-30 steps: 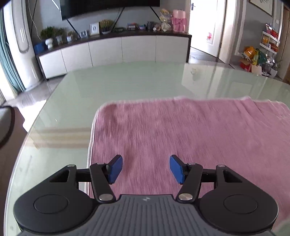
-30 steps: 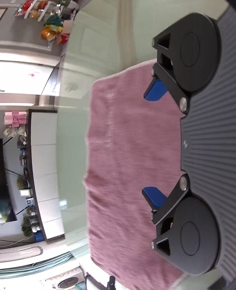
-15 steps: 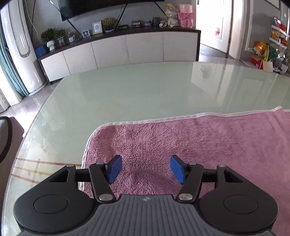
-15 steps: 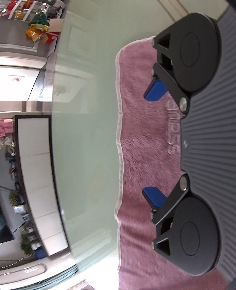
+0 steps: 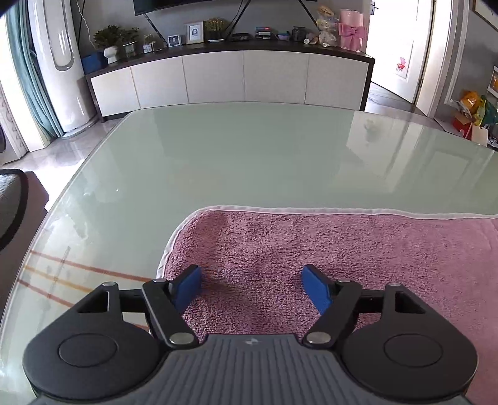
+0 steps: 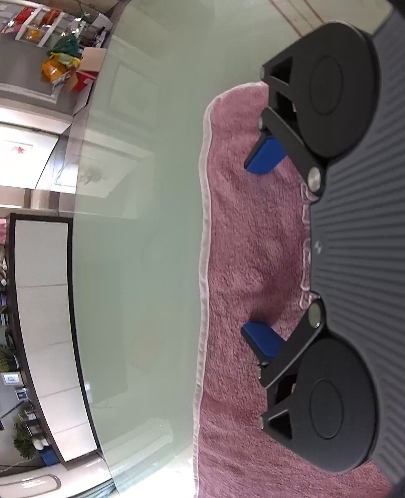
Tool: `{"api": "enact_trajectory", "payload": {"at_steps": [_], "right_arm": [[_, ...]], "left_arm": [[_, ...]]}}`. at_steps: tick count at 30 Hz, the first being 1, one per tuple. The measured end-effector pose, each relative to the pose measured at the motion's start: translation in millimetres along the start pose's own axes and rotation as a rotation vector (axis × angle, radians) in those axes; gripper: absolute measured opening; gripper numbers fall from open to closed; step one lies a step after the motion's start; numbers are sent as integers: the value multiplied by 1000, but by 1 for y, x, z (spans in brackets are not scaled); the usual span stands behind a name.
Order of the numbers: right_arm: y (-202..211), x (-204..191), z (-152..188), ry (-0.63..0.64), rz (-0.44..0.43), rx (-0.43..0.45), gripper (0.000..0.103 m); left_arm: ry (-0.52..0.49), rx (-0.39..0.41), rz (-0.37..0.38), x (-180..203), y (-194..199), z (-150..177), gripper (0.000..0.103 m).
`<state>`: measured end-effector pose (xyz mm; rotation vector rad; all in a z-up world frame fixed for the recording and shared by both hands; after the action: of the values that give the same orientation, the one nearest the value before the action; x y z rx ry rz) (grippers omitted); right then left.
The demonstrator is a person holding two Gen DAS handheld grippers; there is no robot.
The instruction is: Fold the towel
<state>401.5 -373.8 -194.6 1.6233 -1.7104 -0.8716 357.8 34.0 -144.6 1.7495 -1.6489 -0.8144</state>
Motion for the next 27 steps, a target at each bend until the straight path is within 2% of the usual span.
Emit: {"api": "enact_trajectory", "payload": {"at_steps": [8,11,16,20,27], "right_arm": [[1,-4,-2,10,2,-8,103],[9,-5,-4,58,19,5,103],[36,-3,-3,152,-33,4,103],[64,9,0,206,-87,-12,103],[94,51,4,149,-123,-65,103]], "left_arm": [[-6,6,-13,3,-2,-4,77],[-22,9,-23,8,5,-4,74],[-1,33,-8,22,25,-8,74],[31,49,79,66,58,2,74],[-120,44,234,194,103,44,74]]}}
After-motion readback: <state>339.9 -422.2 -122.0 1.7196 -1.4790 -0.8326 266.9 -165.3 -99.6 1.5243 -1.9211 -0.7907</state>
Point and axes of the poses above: each gripper's, at about its wrist camera, not at the fingertips, and y roughly against the way its jaws point, x to its right, z to its underside, the point moved 5 cm from there along -y, roughly the way its jaws point
